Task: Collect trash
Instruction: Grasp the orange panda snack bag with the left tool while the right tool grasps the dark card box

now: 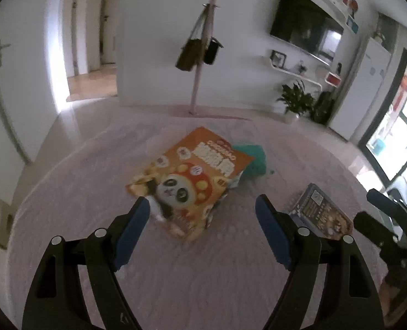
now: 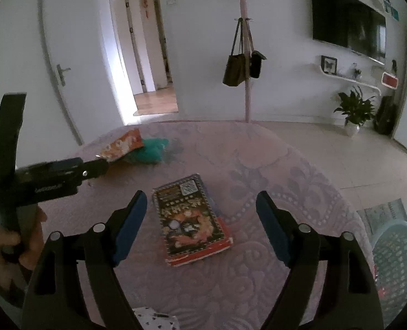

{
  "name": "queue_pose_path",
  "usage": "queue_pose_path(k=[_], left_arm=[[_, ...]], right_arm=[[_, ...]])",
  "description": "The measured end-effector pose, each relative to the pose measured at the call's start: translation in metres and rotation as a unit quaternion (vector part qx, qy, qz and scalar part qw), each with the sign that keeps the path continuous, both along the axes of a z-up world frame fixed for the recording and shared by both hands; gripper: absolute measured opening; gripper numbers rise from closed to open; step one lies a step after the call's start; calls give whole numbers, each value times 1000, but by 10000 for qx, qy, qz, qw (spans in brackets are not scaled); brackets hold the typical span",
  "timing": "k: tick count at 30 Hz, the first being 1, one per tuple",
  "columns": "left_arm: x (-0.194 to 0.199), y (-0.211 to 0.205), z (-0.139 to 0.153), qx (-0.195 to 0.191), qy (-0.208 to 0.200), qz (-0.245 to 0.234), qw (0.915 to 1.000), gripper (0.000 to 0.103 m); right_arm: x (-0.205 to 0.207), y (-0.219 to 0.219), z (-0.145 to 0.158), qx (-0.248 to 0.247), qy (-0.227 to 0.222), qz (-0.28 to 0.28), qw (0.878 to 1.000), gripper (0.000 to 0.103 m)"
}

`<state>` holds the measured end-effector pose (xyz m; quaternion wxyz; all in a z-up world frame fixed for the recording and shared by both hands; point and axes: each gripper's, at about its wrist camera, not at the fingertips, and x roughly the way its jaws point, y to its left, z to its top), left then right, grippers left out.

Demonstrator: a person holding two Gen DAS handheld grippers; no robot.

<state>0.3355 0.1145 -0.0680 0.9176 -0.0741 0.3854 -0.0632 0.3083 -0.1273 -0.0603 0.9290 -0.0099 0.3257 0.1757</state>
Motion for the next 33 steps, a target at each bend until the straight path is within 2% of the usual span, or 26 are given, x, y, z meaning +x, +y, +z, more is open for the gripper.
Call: queue_pose_path(k=[2,5,8,11,16,19,20,21,29,32,33], left_arm=[[5,-1,-4,52,8,16,10000,76],[11,-2,-12,338,60,132,9993,77],[16,2,-19,413,366,295,9980,76],[20,4,-18,464,373,413,9974,73],[19,9,-16,490,307,599,9965,51],[16,15,-15,343,258,626,9971,48],[15,16,-15,288,235,618,9974,47],[15,17,-15,249,212,614,9976,42],[3,24,-10,25,-35,594,9982,23],[-2,24,-6,-130,-206,471,9986,0],[-3,22,-5,-145,-258,445,9986,0]], right_arm=[[1,1,-2,-4,63,75,10000,82],[5,7,-9,-134,250,177,9994,86],[12,16,-16,-302,457,214,9983,87],[20,24,-22,-506,660,195,9963,87],[32,35,-31,-743,931,217,9926,86],[33,41,-31,-893,907,175,9917,72],[32,42,-31,-926,877,153,9917,66],[30,42,-30,-957,807,91,9921,65],[12,40,-20,-873,402,122,9953,61],[6,34,-14,-717,209,70,9972,61],[3,32,-11,-654,118,76,9978,60]])
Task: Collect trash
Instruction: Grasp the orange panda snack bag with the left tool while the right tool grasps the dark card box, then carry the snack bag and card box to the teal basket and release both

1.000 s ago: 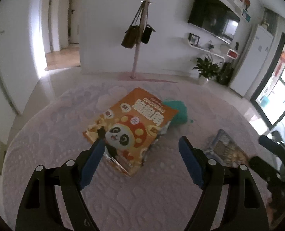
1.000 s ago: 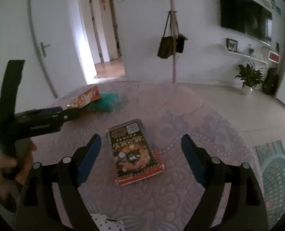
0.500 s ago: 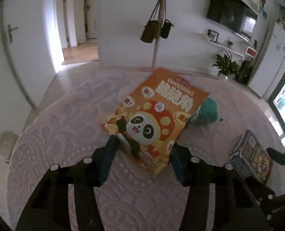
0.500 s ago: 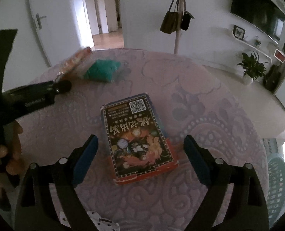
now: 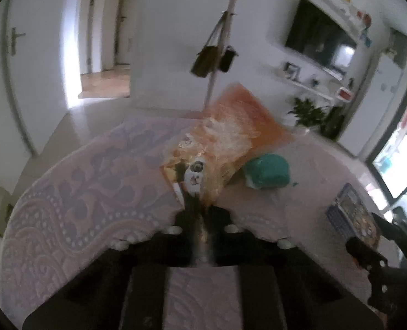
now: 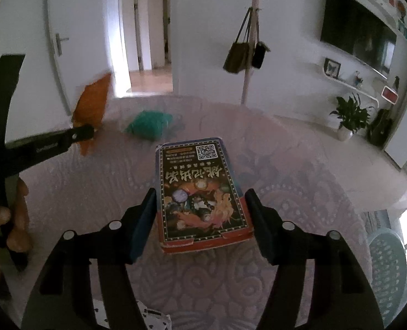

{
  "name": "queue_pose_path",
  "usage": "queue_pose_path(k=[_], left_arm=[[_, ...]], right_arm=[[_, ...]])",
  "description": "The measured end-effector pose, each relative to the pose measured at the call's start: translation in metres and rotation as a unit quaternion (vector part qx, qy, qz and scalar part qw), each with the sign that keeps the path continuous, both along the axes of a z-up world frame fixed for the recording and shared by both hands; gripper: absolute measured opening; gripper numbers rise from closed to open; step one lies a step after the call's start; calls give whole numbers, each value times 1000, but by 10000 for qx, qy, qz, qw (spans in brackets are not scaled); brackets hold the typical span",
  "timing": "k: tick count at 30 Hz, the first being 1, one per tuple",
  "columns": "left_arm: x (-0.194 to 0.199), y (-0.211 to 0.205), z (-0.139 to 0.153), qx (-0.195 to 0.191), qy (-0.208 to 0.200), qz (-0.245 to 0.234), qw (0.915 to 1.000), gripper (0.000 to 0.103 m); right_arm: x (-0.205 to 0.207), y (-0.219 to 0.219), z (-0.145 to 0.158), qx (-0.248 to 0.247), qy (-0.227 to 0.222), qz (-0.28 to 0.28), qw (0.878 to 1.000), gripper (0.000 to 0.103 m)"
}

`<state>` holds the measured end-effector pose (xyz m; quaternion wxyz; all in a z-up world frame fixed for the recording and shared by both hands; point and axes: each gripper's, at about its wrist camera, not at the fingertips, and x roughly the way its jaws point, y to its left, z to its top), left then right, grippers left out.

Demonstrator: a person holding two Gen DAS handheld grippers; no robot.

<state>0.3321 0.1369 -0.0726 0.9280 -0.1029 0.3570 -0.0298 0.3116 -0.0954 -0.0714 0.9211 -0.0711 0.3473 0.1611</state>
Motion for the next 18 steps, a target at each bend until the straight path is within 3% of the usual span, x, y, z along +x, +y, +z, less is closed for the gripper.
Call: queue_pose_path(k=[10,18], left_arm=[[-20,-8,24,-449,-672,-446,9957,0],[-35,-35,44,-951,-1057,-1043,9843,0]], right_arm=[[-12,-20,15,463,-378,-98,9982,60],[-31,-39,34,605,-1090,-727,9895,60]])
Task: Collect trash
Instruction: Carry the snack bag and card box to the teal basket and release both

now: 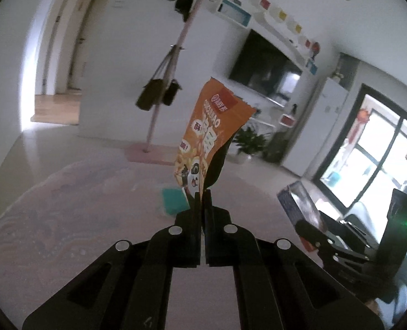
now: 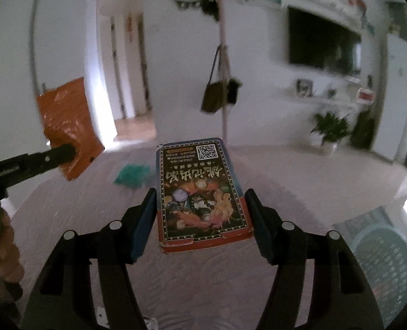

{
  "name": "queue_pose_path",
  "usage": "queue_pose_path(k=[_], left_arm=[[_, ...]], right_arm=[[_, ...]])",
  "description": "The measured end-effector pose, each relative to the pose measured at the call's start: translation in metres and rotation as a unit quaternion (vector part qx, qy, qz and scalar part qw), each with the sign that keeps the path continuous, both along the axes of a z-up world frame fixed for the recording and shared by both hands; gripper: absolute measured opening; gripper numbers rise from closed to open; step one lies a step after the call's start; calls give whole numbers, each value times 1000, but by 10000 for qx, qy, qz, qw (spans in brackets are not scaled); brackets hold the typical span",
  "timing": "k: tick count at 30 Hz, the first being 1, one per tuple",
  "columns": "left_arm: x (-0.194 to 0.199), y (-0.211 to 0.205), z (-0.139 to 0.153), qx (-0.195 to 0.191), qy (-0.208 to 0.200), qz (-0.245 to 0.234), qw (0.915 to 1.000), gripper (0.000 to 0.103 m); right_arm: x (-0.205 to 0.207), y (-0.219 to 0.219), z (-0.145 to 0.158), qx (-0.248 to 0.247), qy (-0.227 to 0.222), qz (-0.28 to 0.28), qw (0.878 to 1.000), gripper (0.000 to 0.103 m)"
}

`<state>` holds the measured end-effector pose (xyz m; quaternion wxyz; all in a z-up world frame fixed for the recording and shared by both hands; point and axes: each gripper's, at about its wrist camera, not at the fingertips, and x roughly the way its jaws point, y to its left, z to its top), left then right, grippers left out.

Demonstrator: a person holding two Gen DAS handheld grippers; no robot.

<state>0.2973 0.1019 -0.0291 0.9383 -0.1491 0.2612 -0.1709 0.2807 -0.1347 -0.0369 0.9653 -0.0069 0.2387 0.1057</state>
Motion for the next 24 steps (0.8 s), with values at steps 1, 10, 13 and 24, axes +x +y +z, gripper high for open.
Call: queue_pose_path(k=[1,10,13,24], left_arm=[[0,-3,1,-43,4,-59,10000,0],[-21,-68,29,-269,-91,-895,9956,0],[-27,-98,38,-214,-163,-1156,9929,0],[-45,-252,31,-601,154,-2413,9685,0]], right_arm=[[-6,-3,5,-32,-205,-120,9997,60],[-51,-63,32,244,-679,-1005,9923,60],[-69,-98,45,247,-828,-1293,9878,60],[-120,-228,18,308,-530,-2923,9543,60]])
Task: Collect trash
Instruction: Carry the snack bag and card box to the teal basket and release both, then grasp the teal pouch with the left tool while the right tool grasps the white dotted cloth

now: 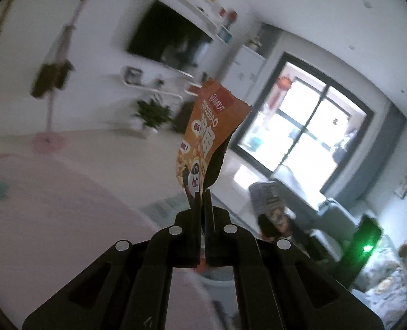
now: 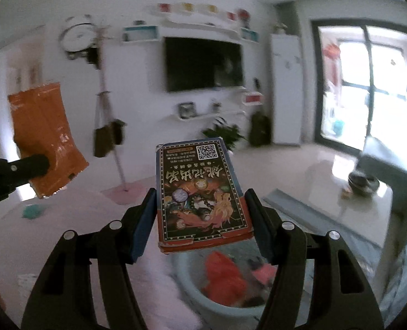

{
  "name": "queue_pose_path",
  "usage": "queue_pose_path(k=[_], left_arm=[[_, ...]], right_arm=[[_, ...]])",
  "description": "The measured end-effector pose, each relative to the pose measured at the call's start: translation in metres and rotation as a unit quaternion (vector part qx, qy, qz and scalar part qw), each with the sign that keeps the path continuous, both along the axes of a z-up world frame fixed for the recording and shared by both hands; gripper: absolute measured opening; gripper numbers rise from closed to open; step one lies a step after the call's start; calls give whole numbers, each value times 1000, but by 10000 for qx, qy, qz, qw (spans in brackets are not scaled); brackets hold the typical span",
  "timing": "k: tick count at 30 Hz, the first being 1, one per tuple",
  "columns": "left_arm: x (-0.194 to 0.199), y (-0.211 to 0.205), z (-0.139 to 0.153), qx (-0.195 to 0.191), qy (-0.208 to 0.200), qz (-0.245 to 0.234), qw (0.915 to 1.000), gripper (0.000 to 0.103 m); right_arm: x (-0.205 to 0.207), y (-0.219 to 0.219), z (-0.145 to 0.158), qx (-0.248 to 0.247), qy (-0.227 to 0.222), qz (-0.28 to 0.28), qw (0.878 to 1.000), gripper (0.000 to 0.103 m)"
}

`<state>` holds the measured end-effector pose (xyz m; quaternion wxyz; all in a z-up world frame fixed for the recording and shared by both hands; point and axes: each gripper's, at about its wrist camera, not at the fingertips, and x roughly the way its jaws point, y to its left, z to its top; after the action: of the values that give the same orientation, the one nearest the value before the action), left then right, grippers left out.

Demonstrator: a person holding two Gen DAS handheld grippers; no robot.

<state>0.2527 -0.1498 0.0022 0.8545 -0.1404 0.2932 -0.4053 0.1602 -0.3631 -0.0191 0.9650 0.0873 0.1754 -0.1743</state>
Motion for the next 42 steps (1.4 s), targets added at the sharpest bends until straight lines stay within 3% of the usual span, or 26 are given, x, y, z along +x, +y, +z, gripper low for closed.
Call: queue_pose_path(k=[8,12,17,20,22,23,28,31,42], left_arm=[[11,-91,-49,132,578,-594,9965,0],[22,-116,-77,108,1030,-795,9914,0],[36,-129,-105,369,1332,-833,9869,2],[43,-134,-118,565,1406,-870,9846,22],[45,-137,-124,673,1444,-862,9835,43],[46,-136,-125,698,1466,-844,9831,48],[45,-125,-120,713,1498,-667,9839,72],[39,-119,-109,608,1464,-602,9855,72],[-15,-45,-41,517,538,238,9969,72]], right_arm=[[-2,-73,-44,587,657,-576,9944,61],[8,-95,-68,820,1069,-556,9893,61],[26,-109,-91,1179,1338,-416,9831,62],[31,-117,-100,1307,1472,-341,9799,65],[30,-122,-103,1414,1468,-351,9784,69],[30,-125,-104,1469,1454,-342,9778,69],[21,-131,-100,1574,1388,-401,9769,70],[18,-127,-96,1654,1315,-317,9769,70],[-3,-71,-39,1332,812,221,9875,70]])
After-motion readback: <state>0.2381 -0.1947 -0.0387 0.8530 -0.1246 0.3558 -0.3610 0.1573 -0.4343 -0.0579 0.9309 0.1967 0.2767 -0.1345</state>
